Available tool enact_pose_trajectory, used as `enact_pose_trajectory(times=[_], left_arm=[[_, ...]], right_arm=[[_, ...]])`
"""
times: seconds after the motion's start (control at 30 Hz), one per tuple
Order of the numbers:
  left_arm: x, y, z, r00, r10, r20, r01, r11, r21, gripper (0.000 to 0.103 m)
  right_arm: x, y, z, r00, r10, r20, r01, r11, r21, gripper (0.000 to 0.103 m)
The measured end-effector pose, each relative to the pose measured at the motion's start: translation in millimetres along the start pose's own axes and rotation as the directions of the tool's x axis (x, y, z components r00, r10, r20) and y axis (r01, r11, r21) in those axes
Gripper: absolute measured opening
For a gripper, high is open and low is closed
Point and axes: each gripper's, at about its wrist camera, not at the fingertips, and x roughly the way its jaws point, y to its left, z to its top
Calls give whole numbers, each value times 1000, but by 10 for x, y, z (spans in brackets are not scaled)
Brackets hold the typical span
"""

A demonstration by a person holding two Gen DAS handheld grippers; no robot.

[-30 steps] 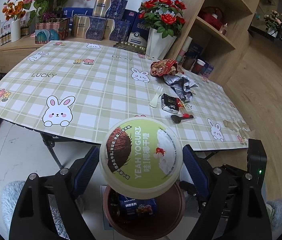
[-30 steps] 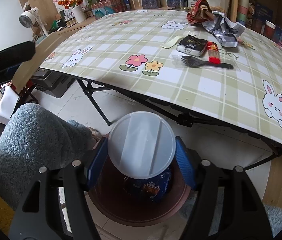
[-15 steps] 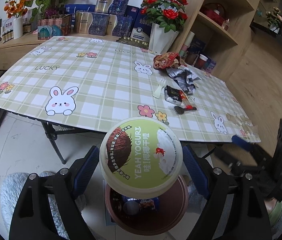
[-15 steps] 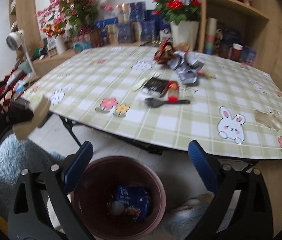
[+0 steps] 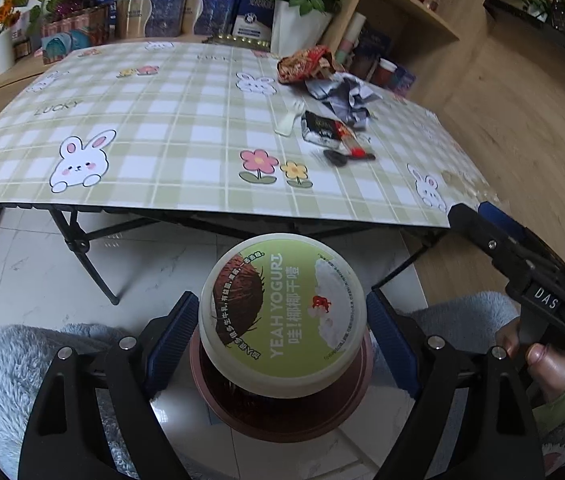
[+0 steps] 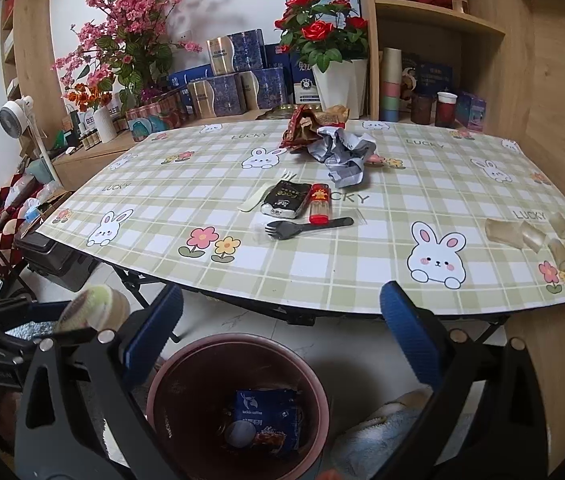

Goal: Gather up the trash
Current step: 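Lower the green yogurt lid into the bin and open the left tool, then move both tools back over the table toward the paper bag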

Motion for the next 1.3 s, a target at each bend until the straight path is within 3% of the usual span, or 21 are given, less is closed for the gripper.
enact_pose_trajectory(times=[0.7, 0.97, 1.3], left_arm=[[115, -8, 6, 999, -2, -39, 2, 1000, -8, 85], [-50, 117, 106, 996, 69, 61, -67, 997, -25, 89], [-269, 363, 618, 967, 163, 197, -153, 986, -61, 90]], right_arm=[[54, -102, -61, 1000, -6, -23, 7, 999, 37, 97], [67, -99, -47, 1000, -16, -24, 16, 1000, 27, 97], [184, -182, 336, 998, -44, -34, 42, 997, -67, 97]])
